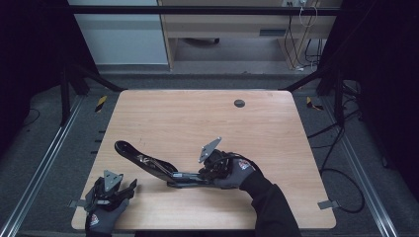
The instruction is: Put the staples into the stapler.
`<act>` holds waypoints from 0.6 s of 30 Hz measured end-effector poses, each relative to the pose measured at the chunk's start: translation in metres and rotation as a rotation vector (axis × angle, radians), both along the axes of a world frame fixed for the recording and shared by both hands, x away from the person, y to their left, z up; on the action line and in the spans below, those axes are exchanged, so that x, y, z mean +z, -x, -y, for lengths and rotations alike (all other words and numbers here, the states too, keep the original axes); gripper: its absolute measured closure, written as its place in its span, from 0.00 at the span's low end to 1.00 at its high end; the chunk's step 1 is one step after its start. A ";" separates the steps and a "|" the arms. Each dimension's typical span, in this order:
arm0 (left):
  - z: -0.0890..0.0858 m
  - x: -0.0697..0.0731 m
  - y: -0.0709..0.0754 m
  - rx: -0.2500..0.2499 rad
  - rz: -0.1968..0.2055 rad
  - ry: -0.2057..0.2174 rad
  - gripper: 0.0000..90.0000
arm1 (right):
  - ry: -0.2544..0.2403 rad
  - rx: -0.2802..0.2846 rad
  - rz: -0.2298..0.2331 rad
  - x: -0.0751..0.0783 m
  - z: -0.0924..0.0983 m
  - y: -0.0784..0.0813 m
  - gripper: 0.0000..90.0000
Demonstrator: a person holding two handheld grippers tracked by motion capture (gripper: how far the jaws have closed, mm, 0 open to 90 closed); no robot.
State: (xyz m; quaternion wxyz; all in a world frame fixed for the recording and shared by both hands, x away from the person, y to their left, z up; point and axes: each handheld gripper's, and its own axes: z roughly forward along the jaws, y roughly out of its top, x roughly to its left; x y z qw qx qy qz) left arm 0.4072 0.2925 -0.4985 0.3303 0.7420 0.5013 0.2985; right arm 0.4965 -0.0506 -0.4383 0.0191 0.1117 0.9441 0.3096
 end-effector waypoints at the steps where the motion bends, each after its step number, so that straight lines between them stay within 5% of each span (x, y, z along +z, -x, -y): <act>1: 0.000 0.000 0.000 0.000 0.001 -0.002 0.48 | 0.011 0.000 0.002 -0.001 -0.001 0.000 0.85; 18: 0.000 0.000 0.000 -0.002 -0.001 -0.006 0.48 | 0.006 -0.002 0.031 -0.008 -0.001 0.008 0.73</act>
